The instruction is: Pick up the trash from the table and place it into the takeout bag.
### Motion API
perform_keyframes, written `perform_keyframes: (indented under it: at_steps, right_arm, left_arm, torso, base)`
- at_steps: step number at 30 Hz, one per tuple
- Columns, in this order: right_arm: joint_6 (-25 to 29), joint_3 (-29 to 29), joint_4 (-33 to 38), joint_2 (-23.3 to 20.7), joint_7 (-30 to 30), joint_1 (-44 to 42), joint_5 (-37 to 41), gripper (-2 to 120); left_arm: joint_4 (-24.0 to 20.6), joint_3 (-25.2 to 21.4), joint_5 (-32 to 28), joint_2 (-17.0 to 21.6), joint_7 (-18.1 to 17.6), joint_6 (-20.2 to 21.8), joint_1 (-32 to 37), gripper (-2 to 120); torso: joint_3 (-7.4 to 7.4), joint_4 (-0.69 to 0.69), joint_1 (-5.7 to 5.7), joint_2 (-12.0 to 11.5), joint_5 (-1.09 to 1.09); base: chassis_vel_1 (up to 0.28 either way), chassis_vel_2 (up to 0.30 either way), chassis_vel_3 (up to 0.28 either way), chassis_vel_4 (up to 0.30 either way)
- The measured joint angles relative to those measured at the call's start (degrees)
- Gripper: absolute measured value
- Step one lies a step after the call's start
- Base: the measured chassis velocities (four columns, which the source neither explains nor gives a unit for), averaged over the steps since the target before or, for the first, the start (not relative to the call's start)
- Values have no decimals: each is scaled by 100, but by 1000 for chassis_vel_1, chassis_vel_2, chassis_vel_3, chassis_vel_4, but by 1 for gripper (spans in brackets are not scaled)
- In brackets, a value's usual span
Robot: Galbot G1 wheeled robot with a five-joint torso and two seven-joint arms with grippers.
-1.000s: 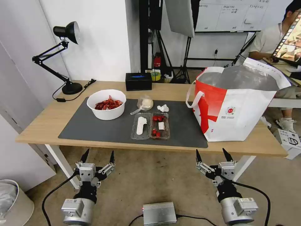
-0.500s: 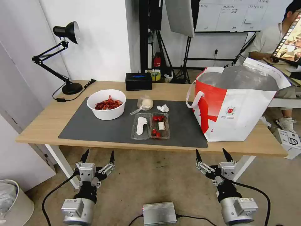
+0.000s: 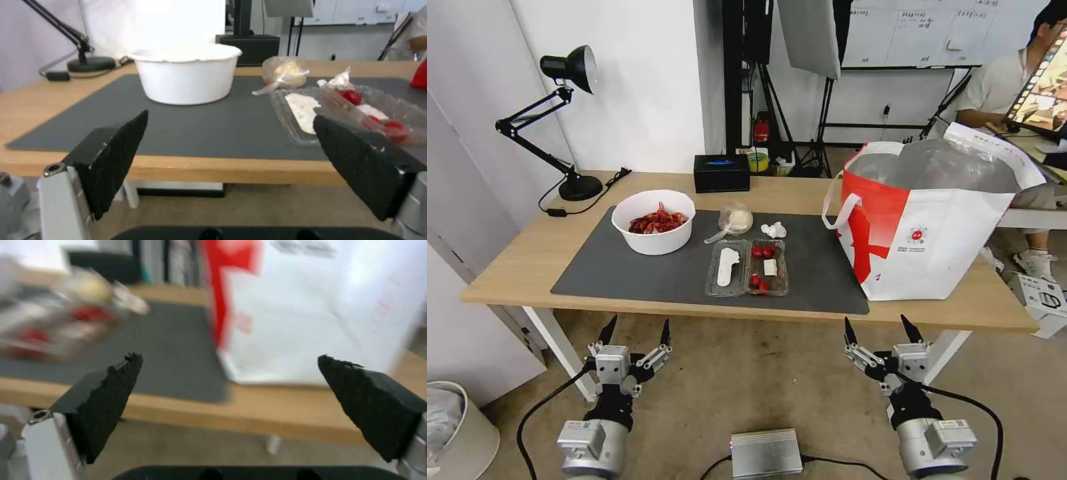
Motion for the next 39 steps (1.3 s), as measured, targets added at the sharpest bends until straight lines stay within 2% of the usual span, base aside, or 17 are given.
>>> perform_keyframes:
  at_steps: [1,3,4,6,7,9,13,20,23,25,27,30,31,33,35,37,39]
  right_arm:
    - [-198,268,-110,-242,45,93,270,100]
    - [-198,268,-110,-242,45,93,270,100]
    - [-483,659,-265,-593,105,214,662,100]
    - [-585,813,-323,-721,140,263,801,100]
    - [-633,925,-365,-837,140,304,969,100]
    - [-580,947,-369,-860,111,314,1084,100]
    - [-551,945,-356,-859,94,313,1120,100]
    - [-469,928,-303,-837,69,284,1127,100]
    - [-410,919,-298,-828,52,280,1130,100]
    - [-371,908,-284,-815,30,264,1151,100]
    - [-365,903,-273,-808,27,261,1170,100]
    - [-352,879,-272,-798,25,262,1177,100]
    - [-352,879,-272,-798,25,262,1177,100]
    - [-350,864,-272,-804,25,268,1177,100]
    - [-350,859,-272,-808,25,271,1177,100]
    - [-350,824,-280,-845,25,297,1196,100]
    - [-350,822,-280,-864,25,297,1214,100]
  left_arm:
    - [38,16,-222,115,-74,80,-108,100]
    - [42,18,-243,126,-81,88,-119,100]
    - [107,44,-595,310,-198,222,-294,100]
    - [133,52,-739,386,-248,274,-365,100]
    - [193,79,-1085,571,-360,405,-539,100]
    - [252,99,-1420,748,-473,530,-706,100]
    - [274,108,-1536,808,-519,577,-760,100]
    - [155,95,-2005,1031,-113,514,-733,100]
    - [70,165,-2436,1122,-68,618,-784,100]
    - [41,239,-2954,1213,-78,793,-903,100]
    - [41,273,-3173,1246,-120,858,-960,100]
    - [94,440,-3980,1359,-394,1117,-1197,100]
    - [94,440,-3980,1359,-394,1117,-1197,100]
    - [113,513,-4497,1422,-573,1248,-1336,100]
    - [116,526,-4620,1436,-612,1274,-1369,100]
    - [168,586,-5211,1581,-804,1383,-1574,100]
    - [216,609,-5454,1688,-845,1413,-1689,100]
  torso:
    - [0,0,0,0,1]
    - [0,0,0,0,1]
    - [0,0,0,-1,1]
    - [0,0,0,-1,-1]
    - [0,0,0,0,0]
    - [0,-2,0,0,0]
    - [0,-2,0,0,0]
    - [0,0,0,0,-1]
    - [1,-1,0,0,0]
    - [0,-1,0,0,0]
    - [0,0,0,0,-1]
    - [0,-1,0,0,-1]
    - [0,-1,0,0,-1]
    - [0,-1,0,0,-1]
    - [0,-1,0,0,-1]
    - [0,0,0,0,0]
    - [0,-1,0,-1,-1]
  base:
    - [0,0,0,0]
    - [0,0,0,0]
    - [0,0,0,0]
    - [0,0,0,0]
    - [0,0,0,0]
    - [0,0,0,0]
    - [0,0,0,0]
    - [0,0,0,0]
    - [0,0,0,0]
    - [0,0,0,0]
    - [0,0,0,0]
    - [0,0,0,0]
    - [0,0,0,0]
    - [0,0,0,0]
    - [0,0,0,0]
    - [0,0,0,0]
    - [0,0,0,0]
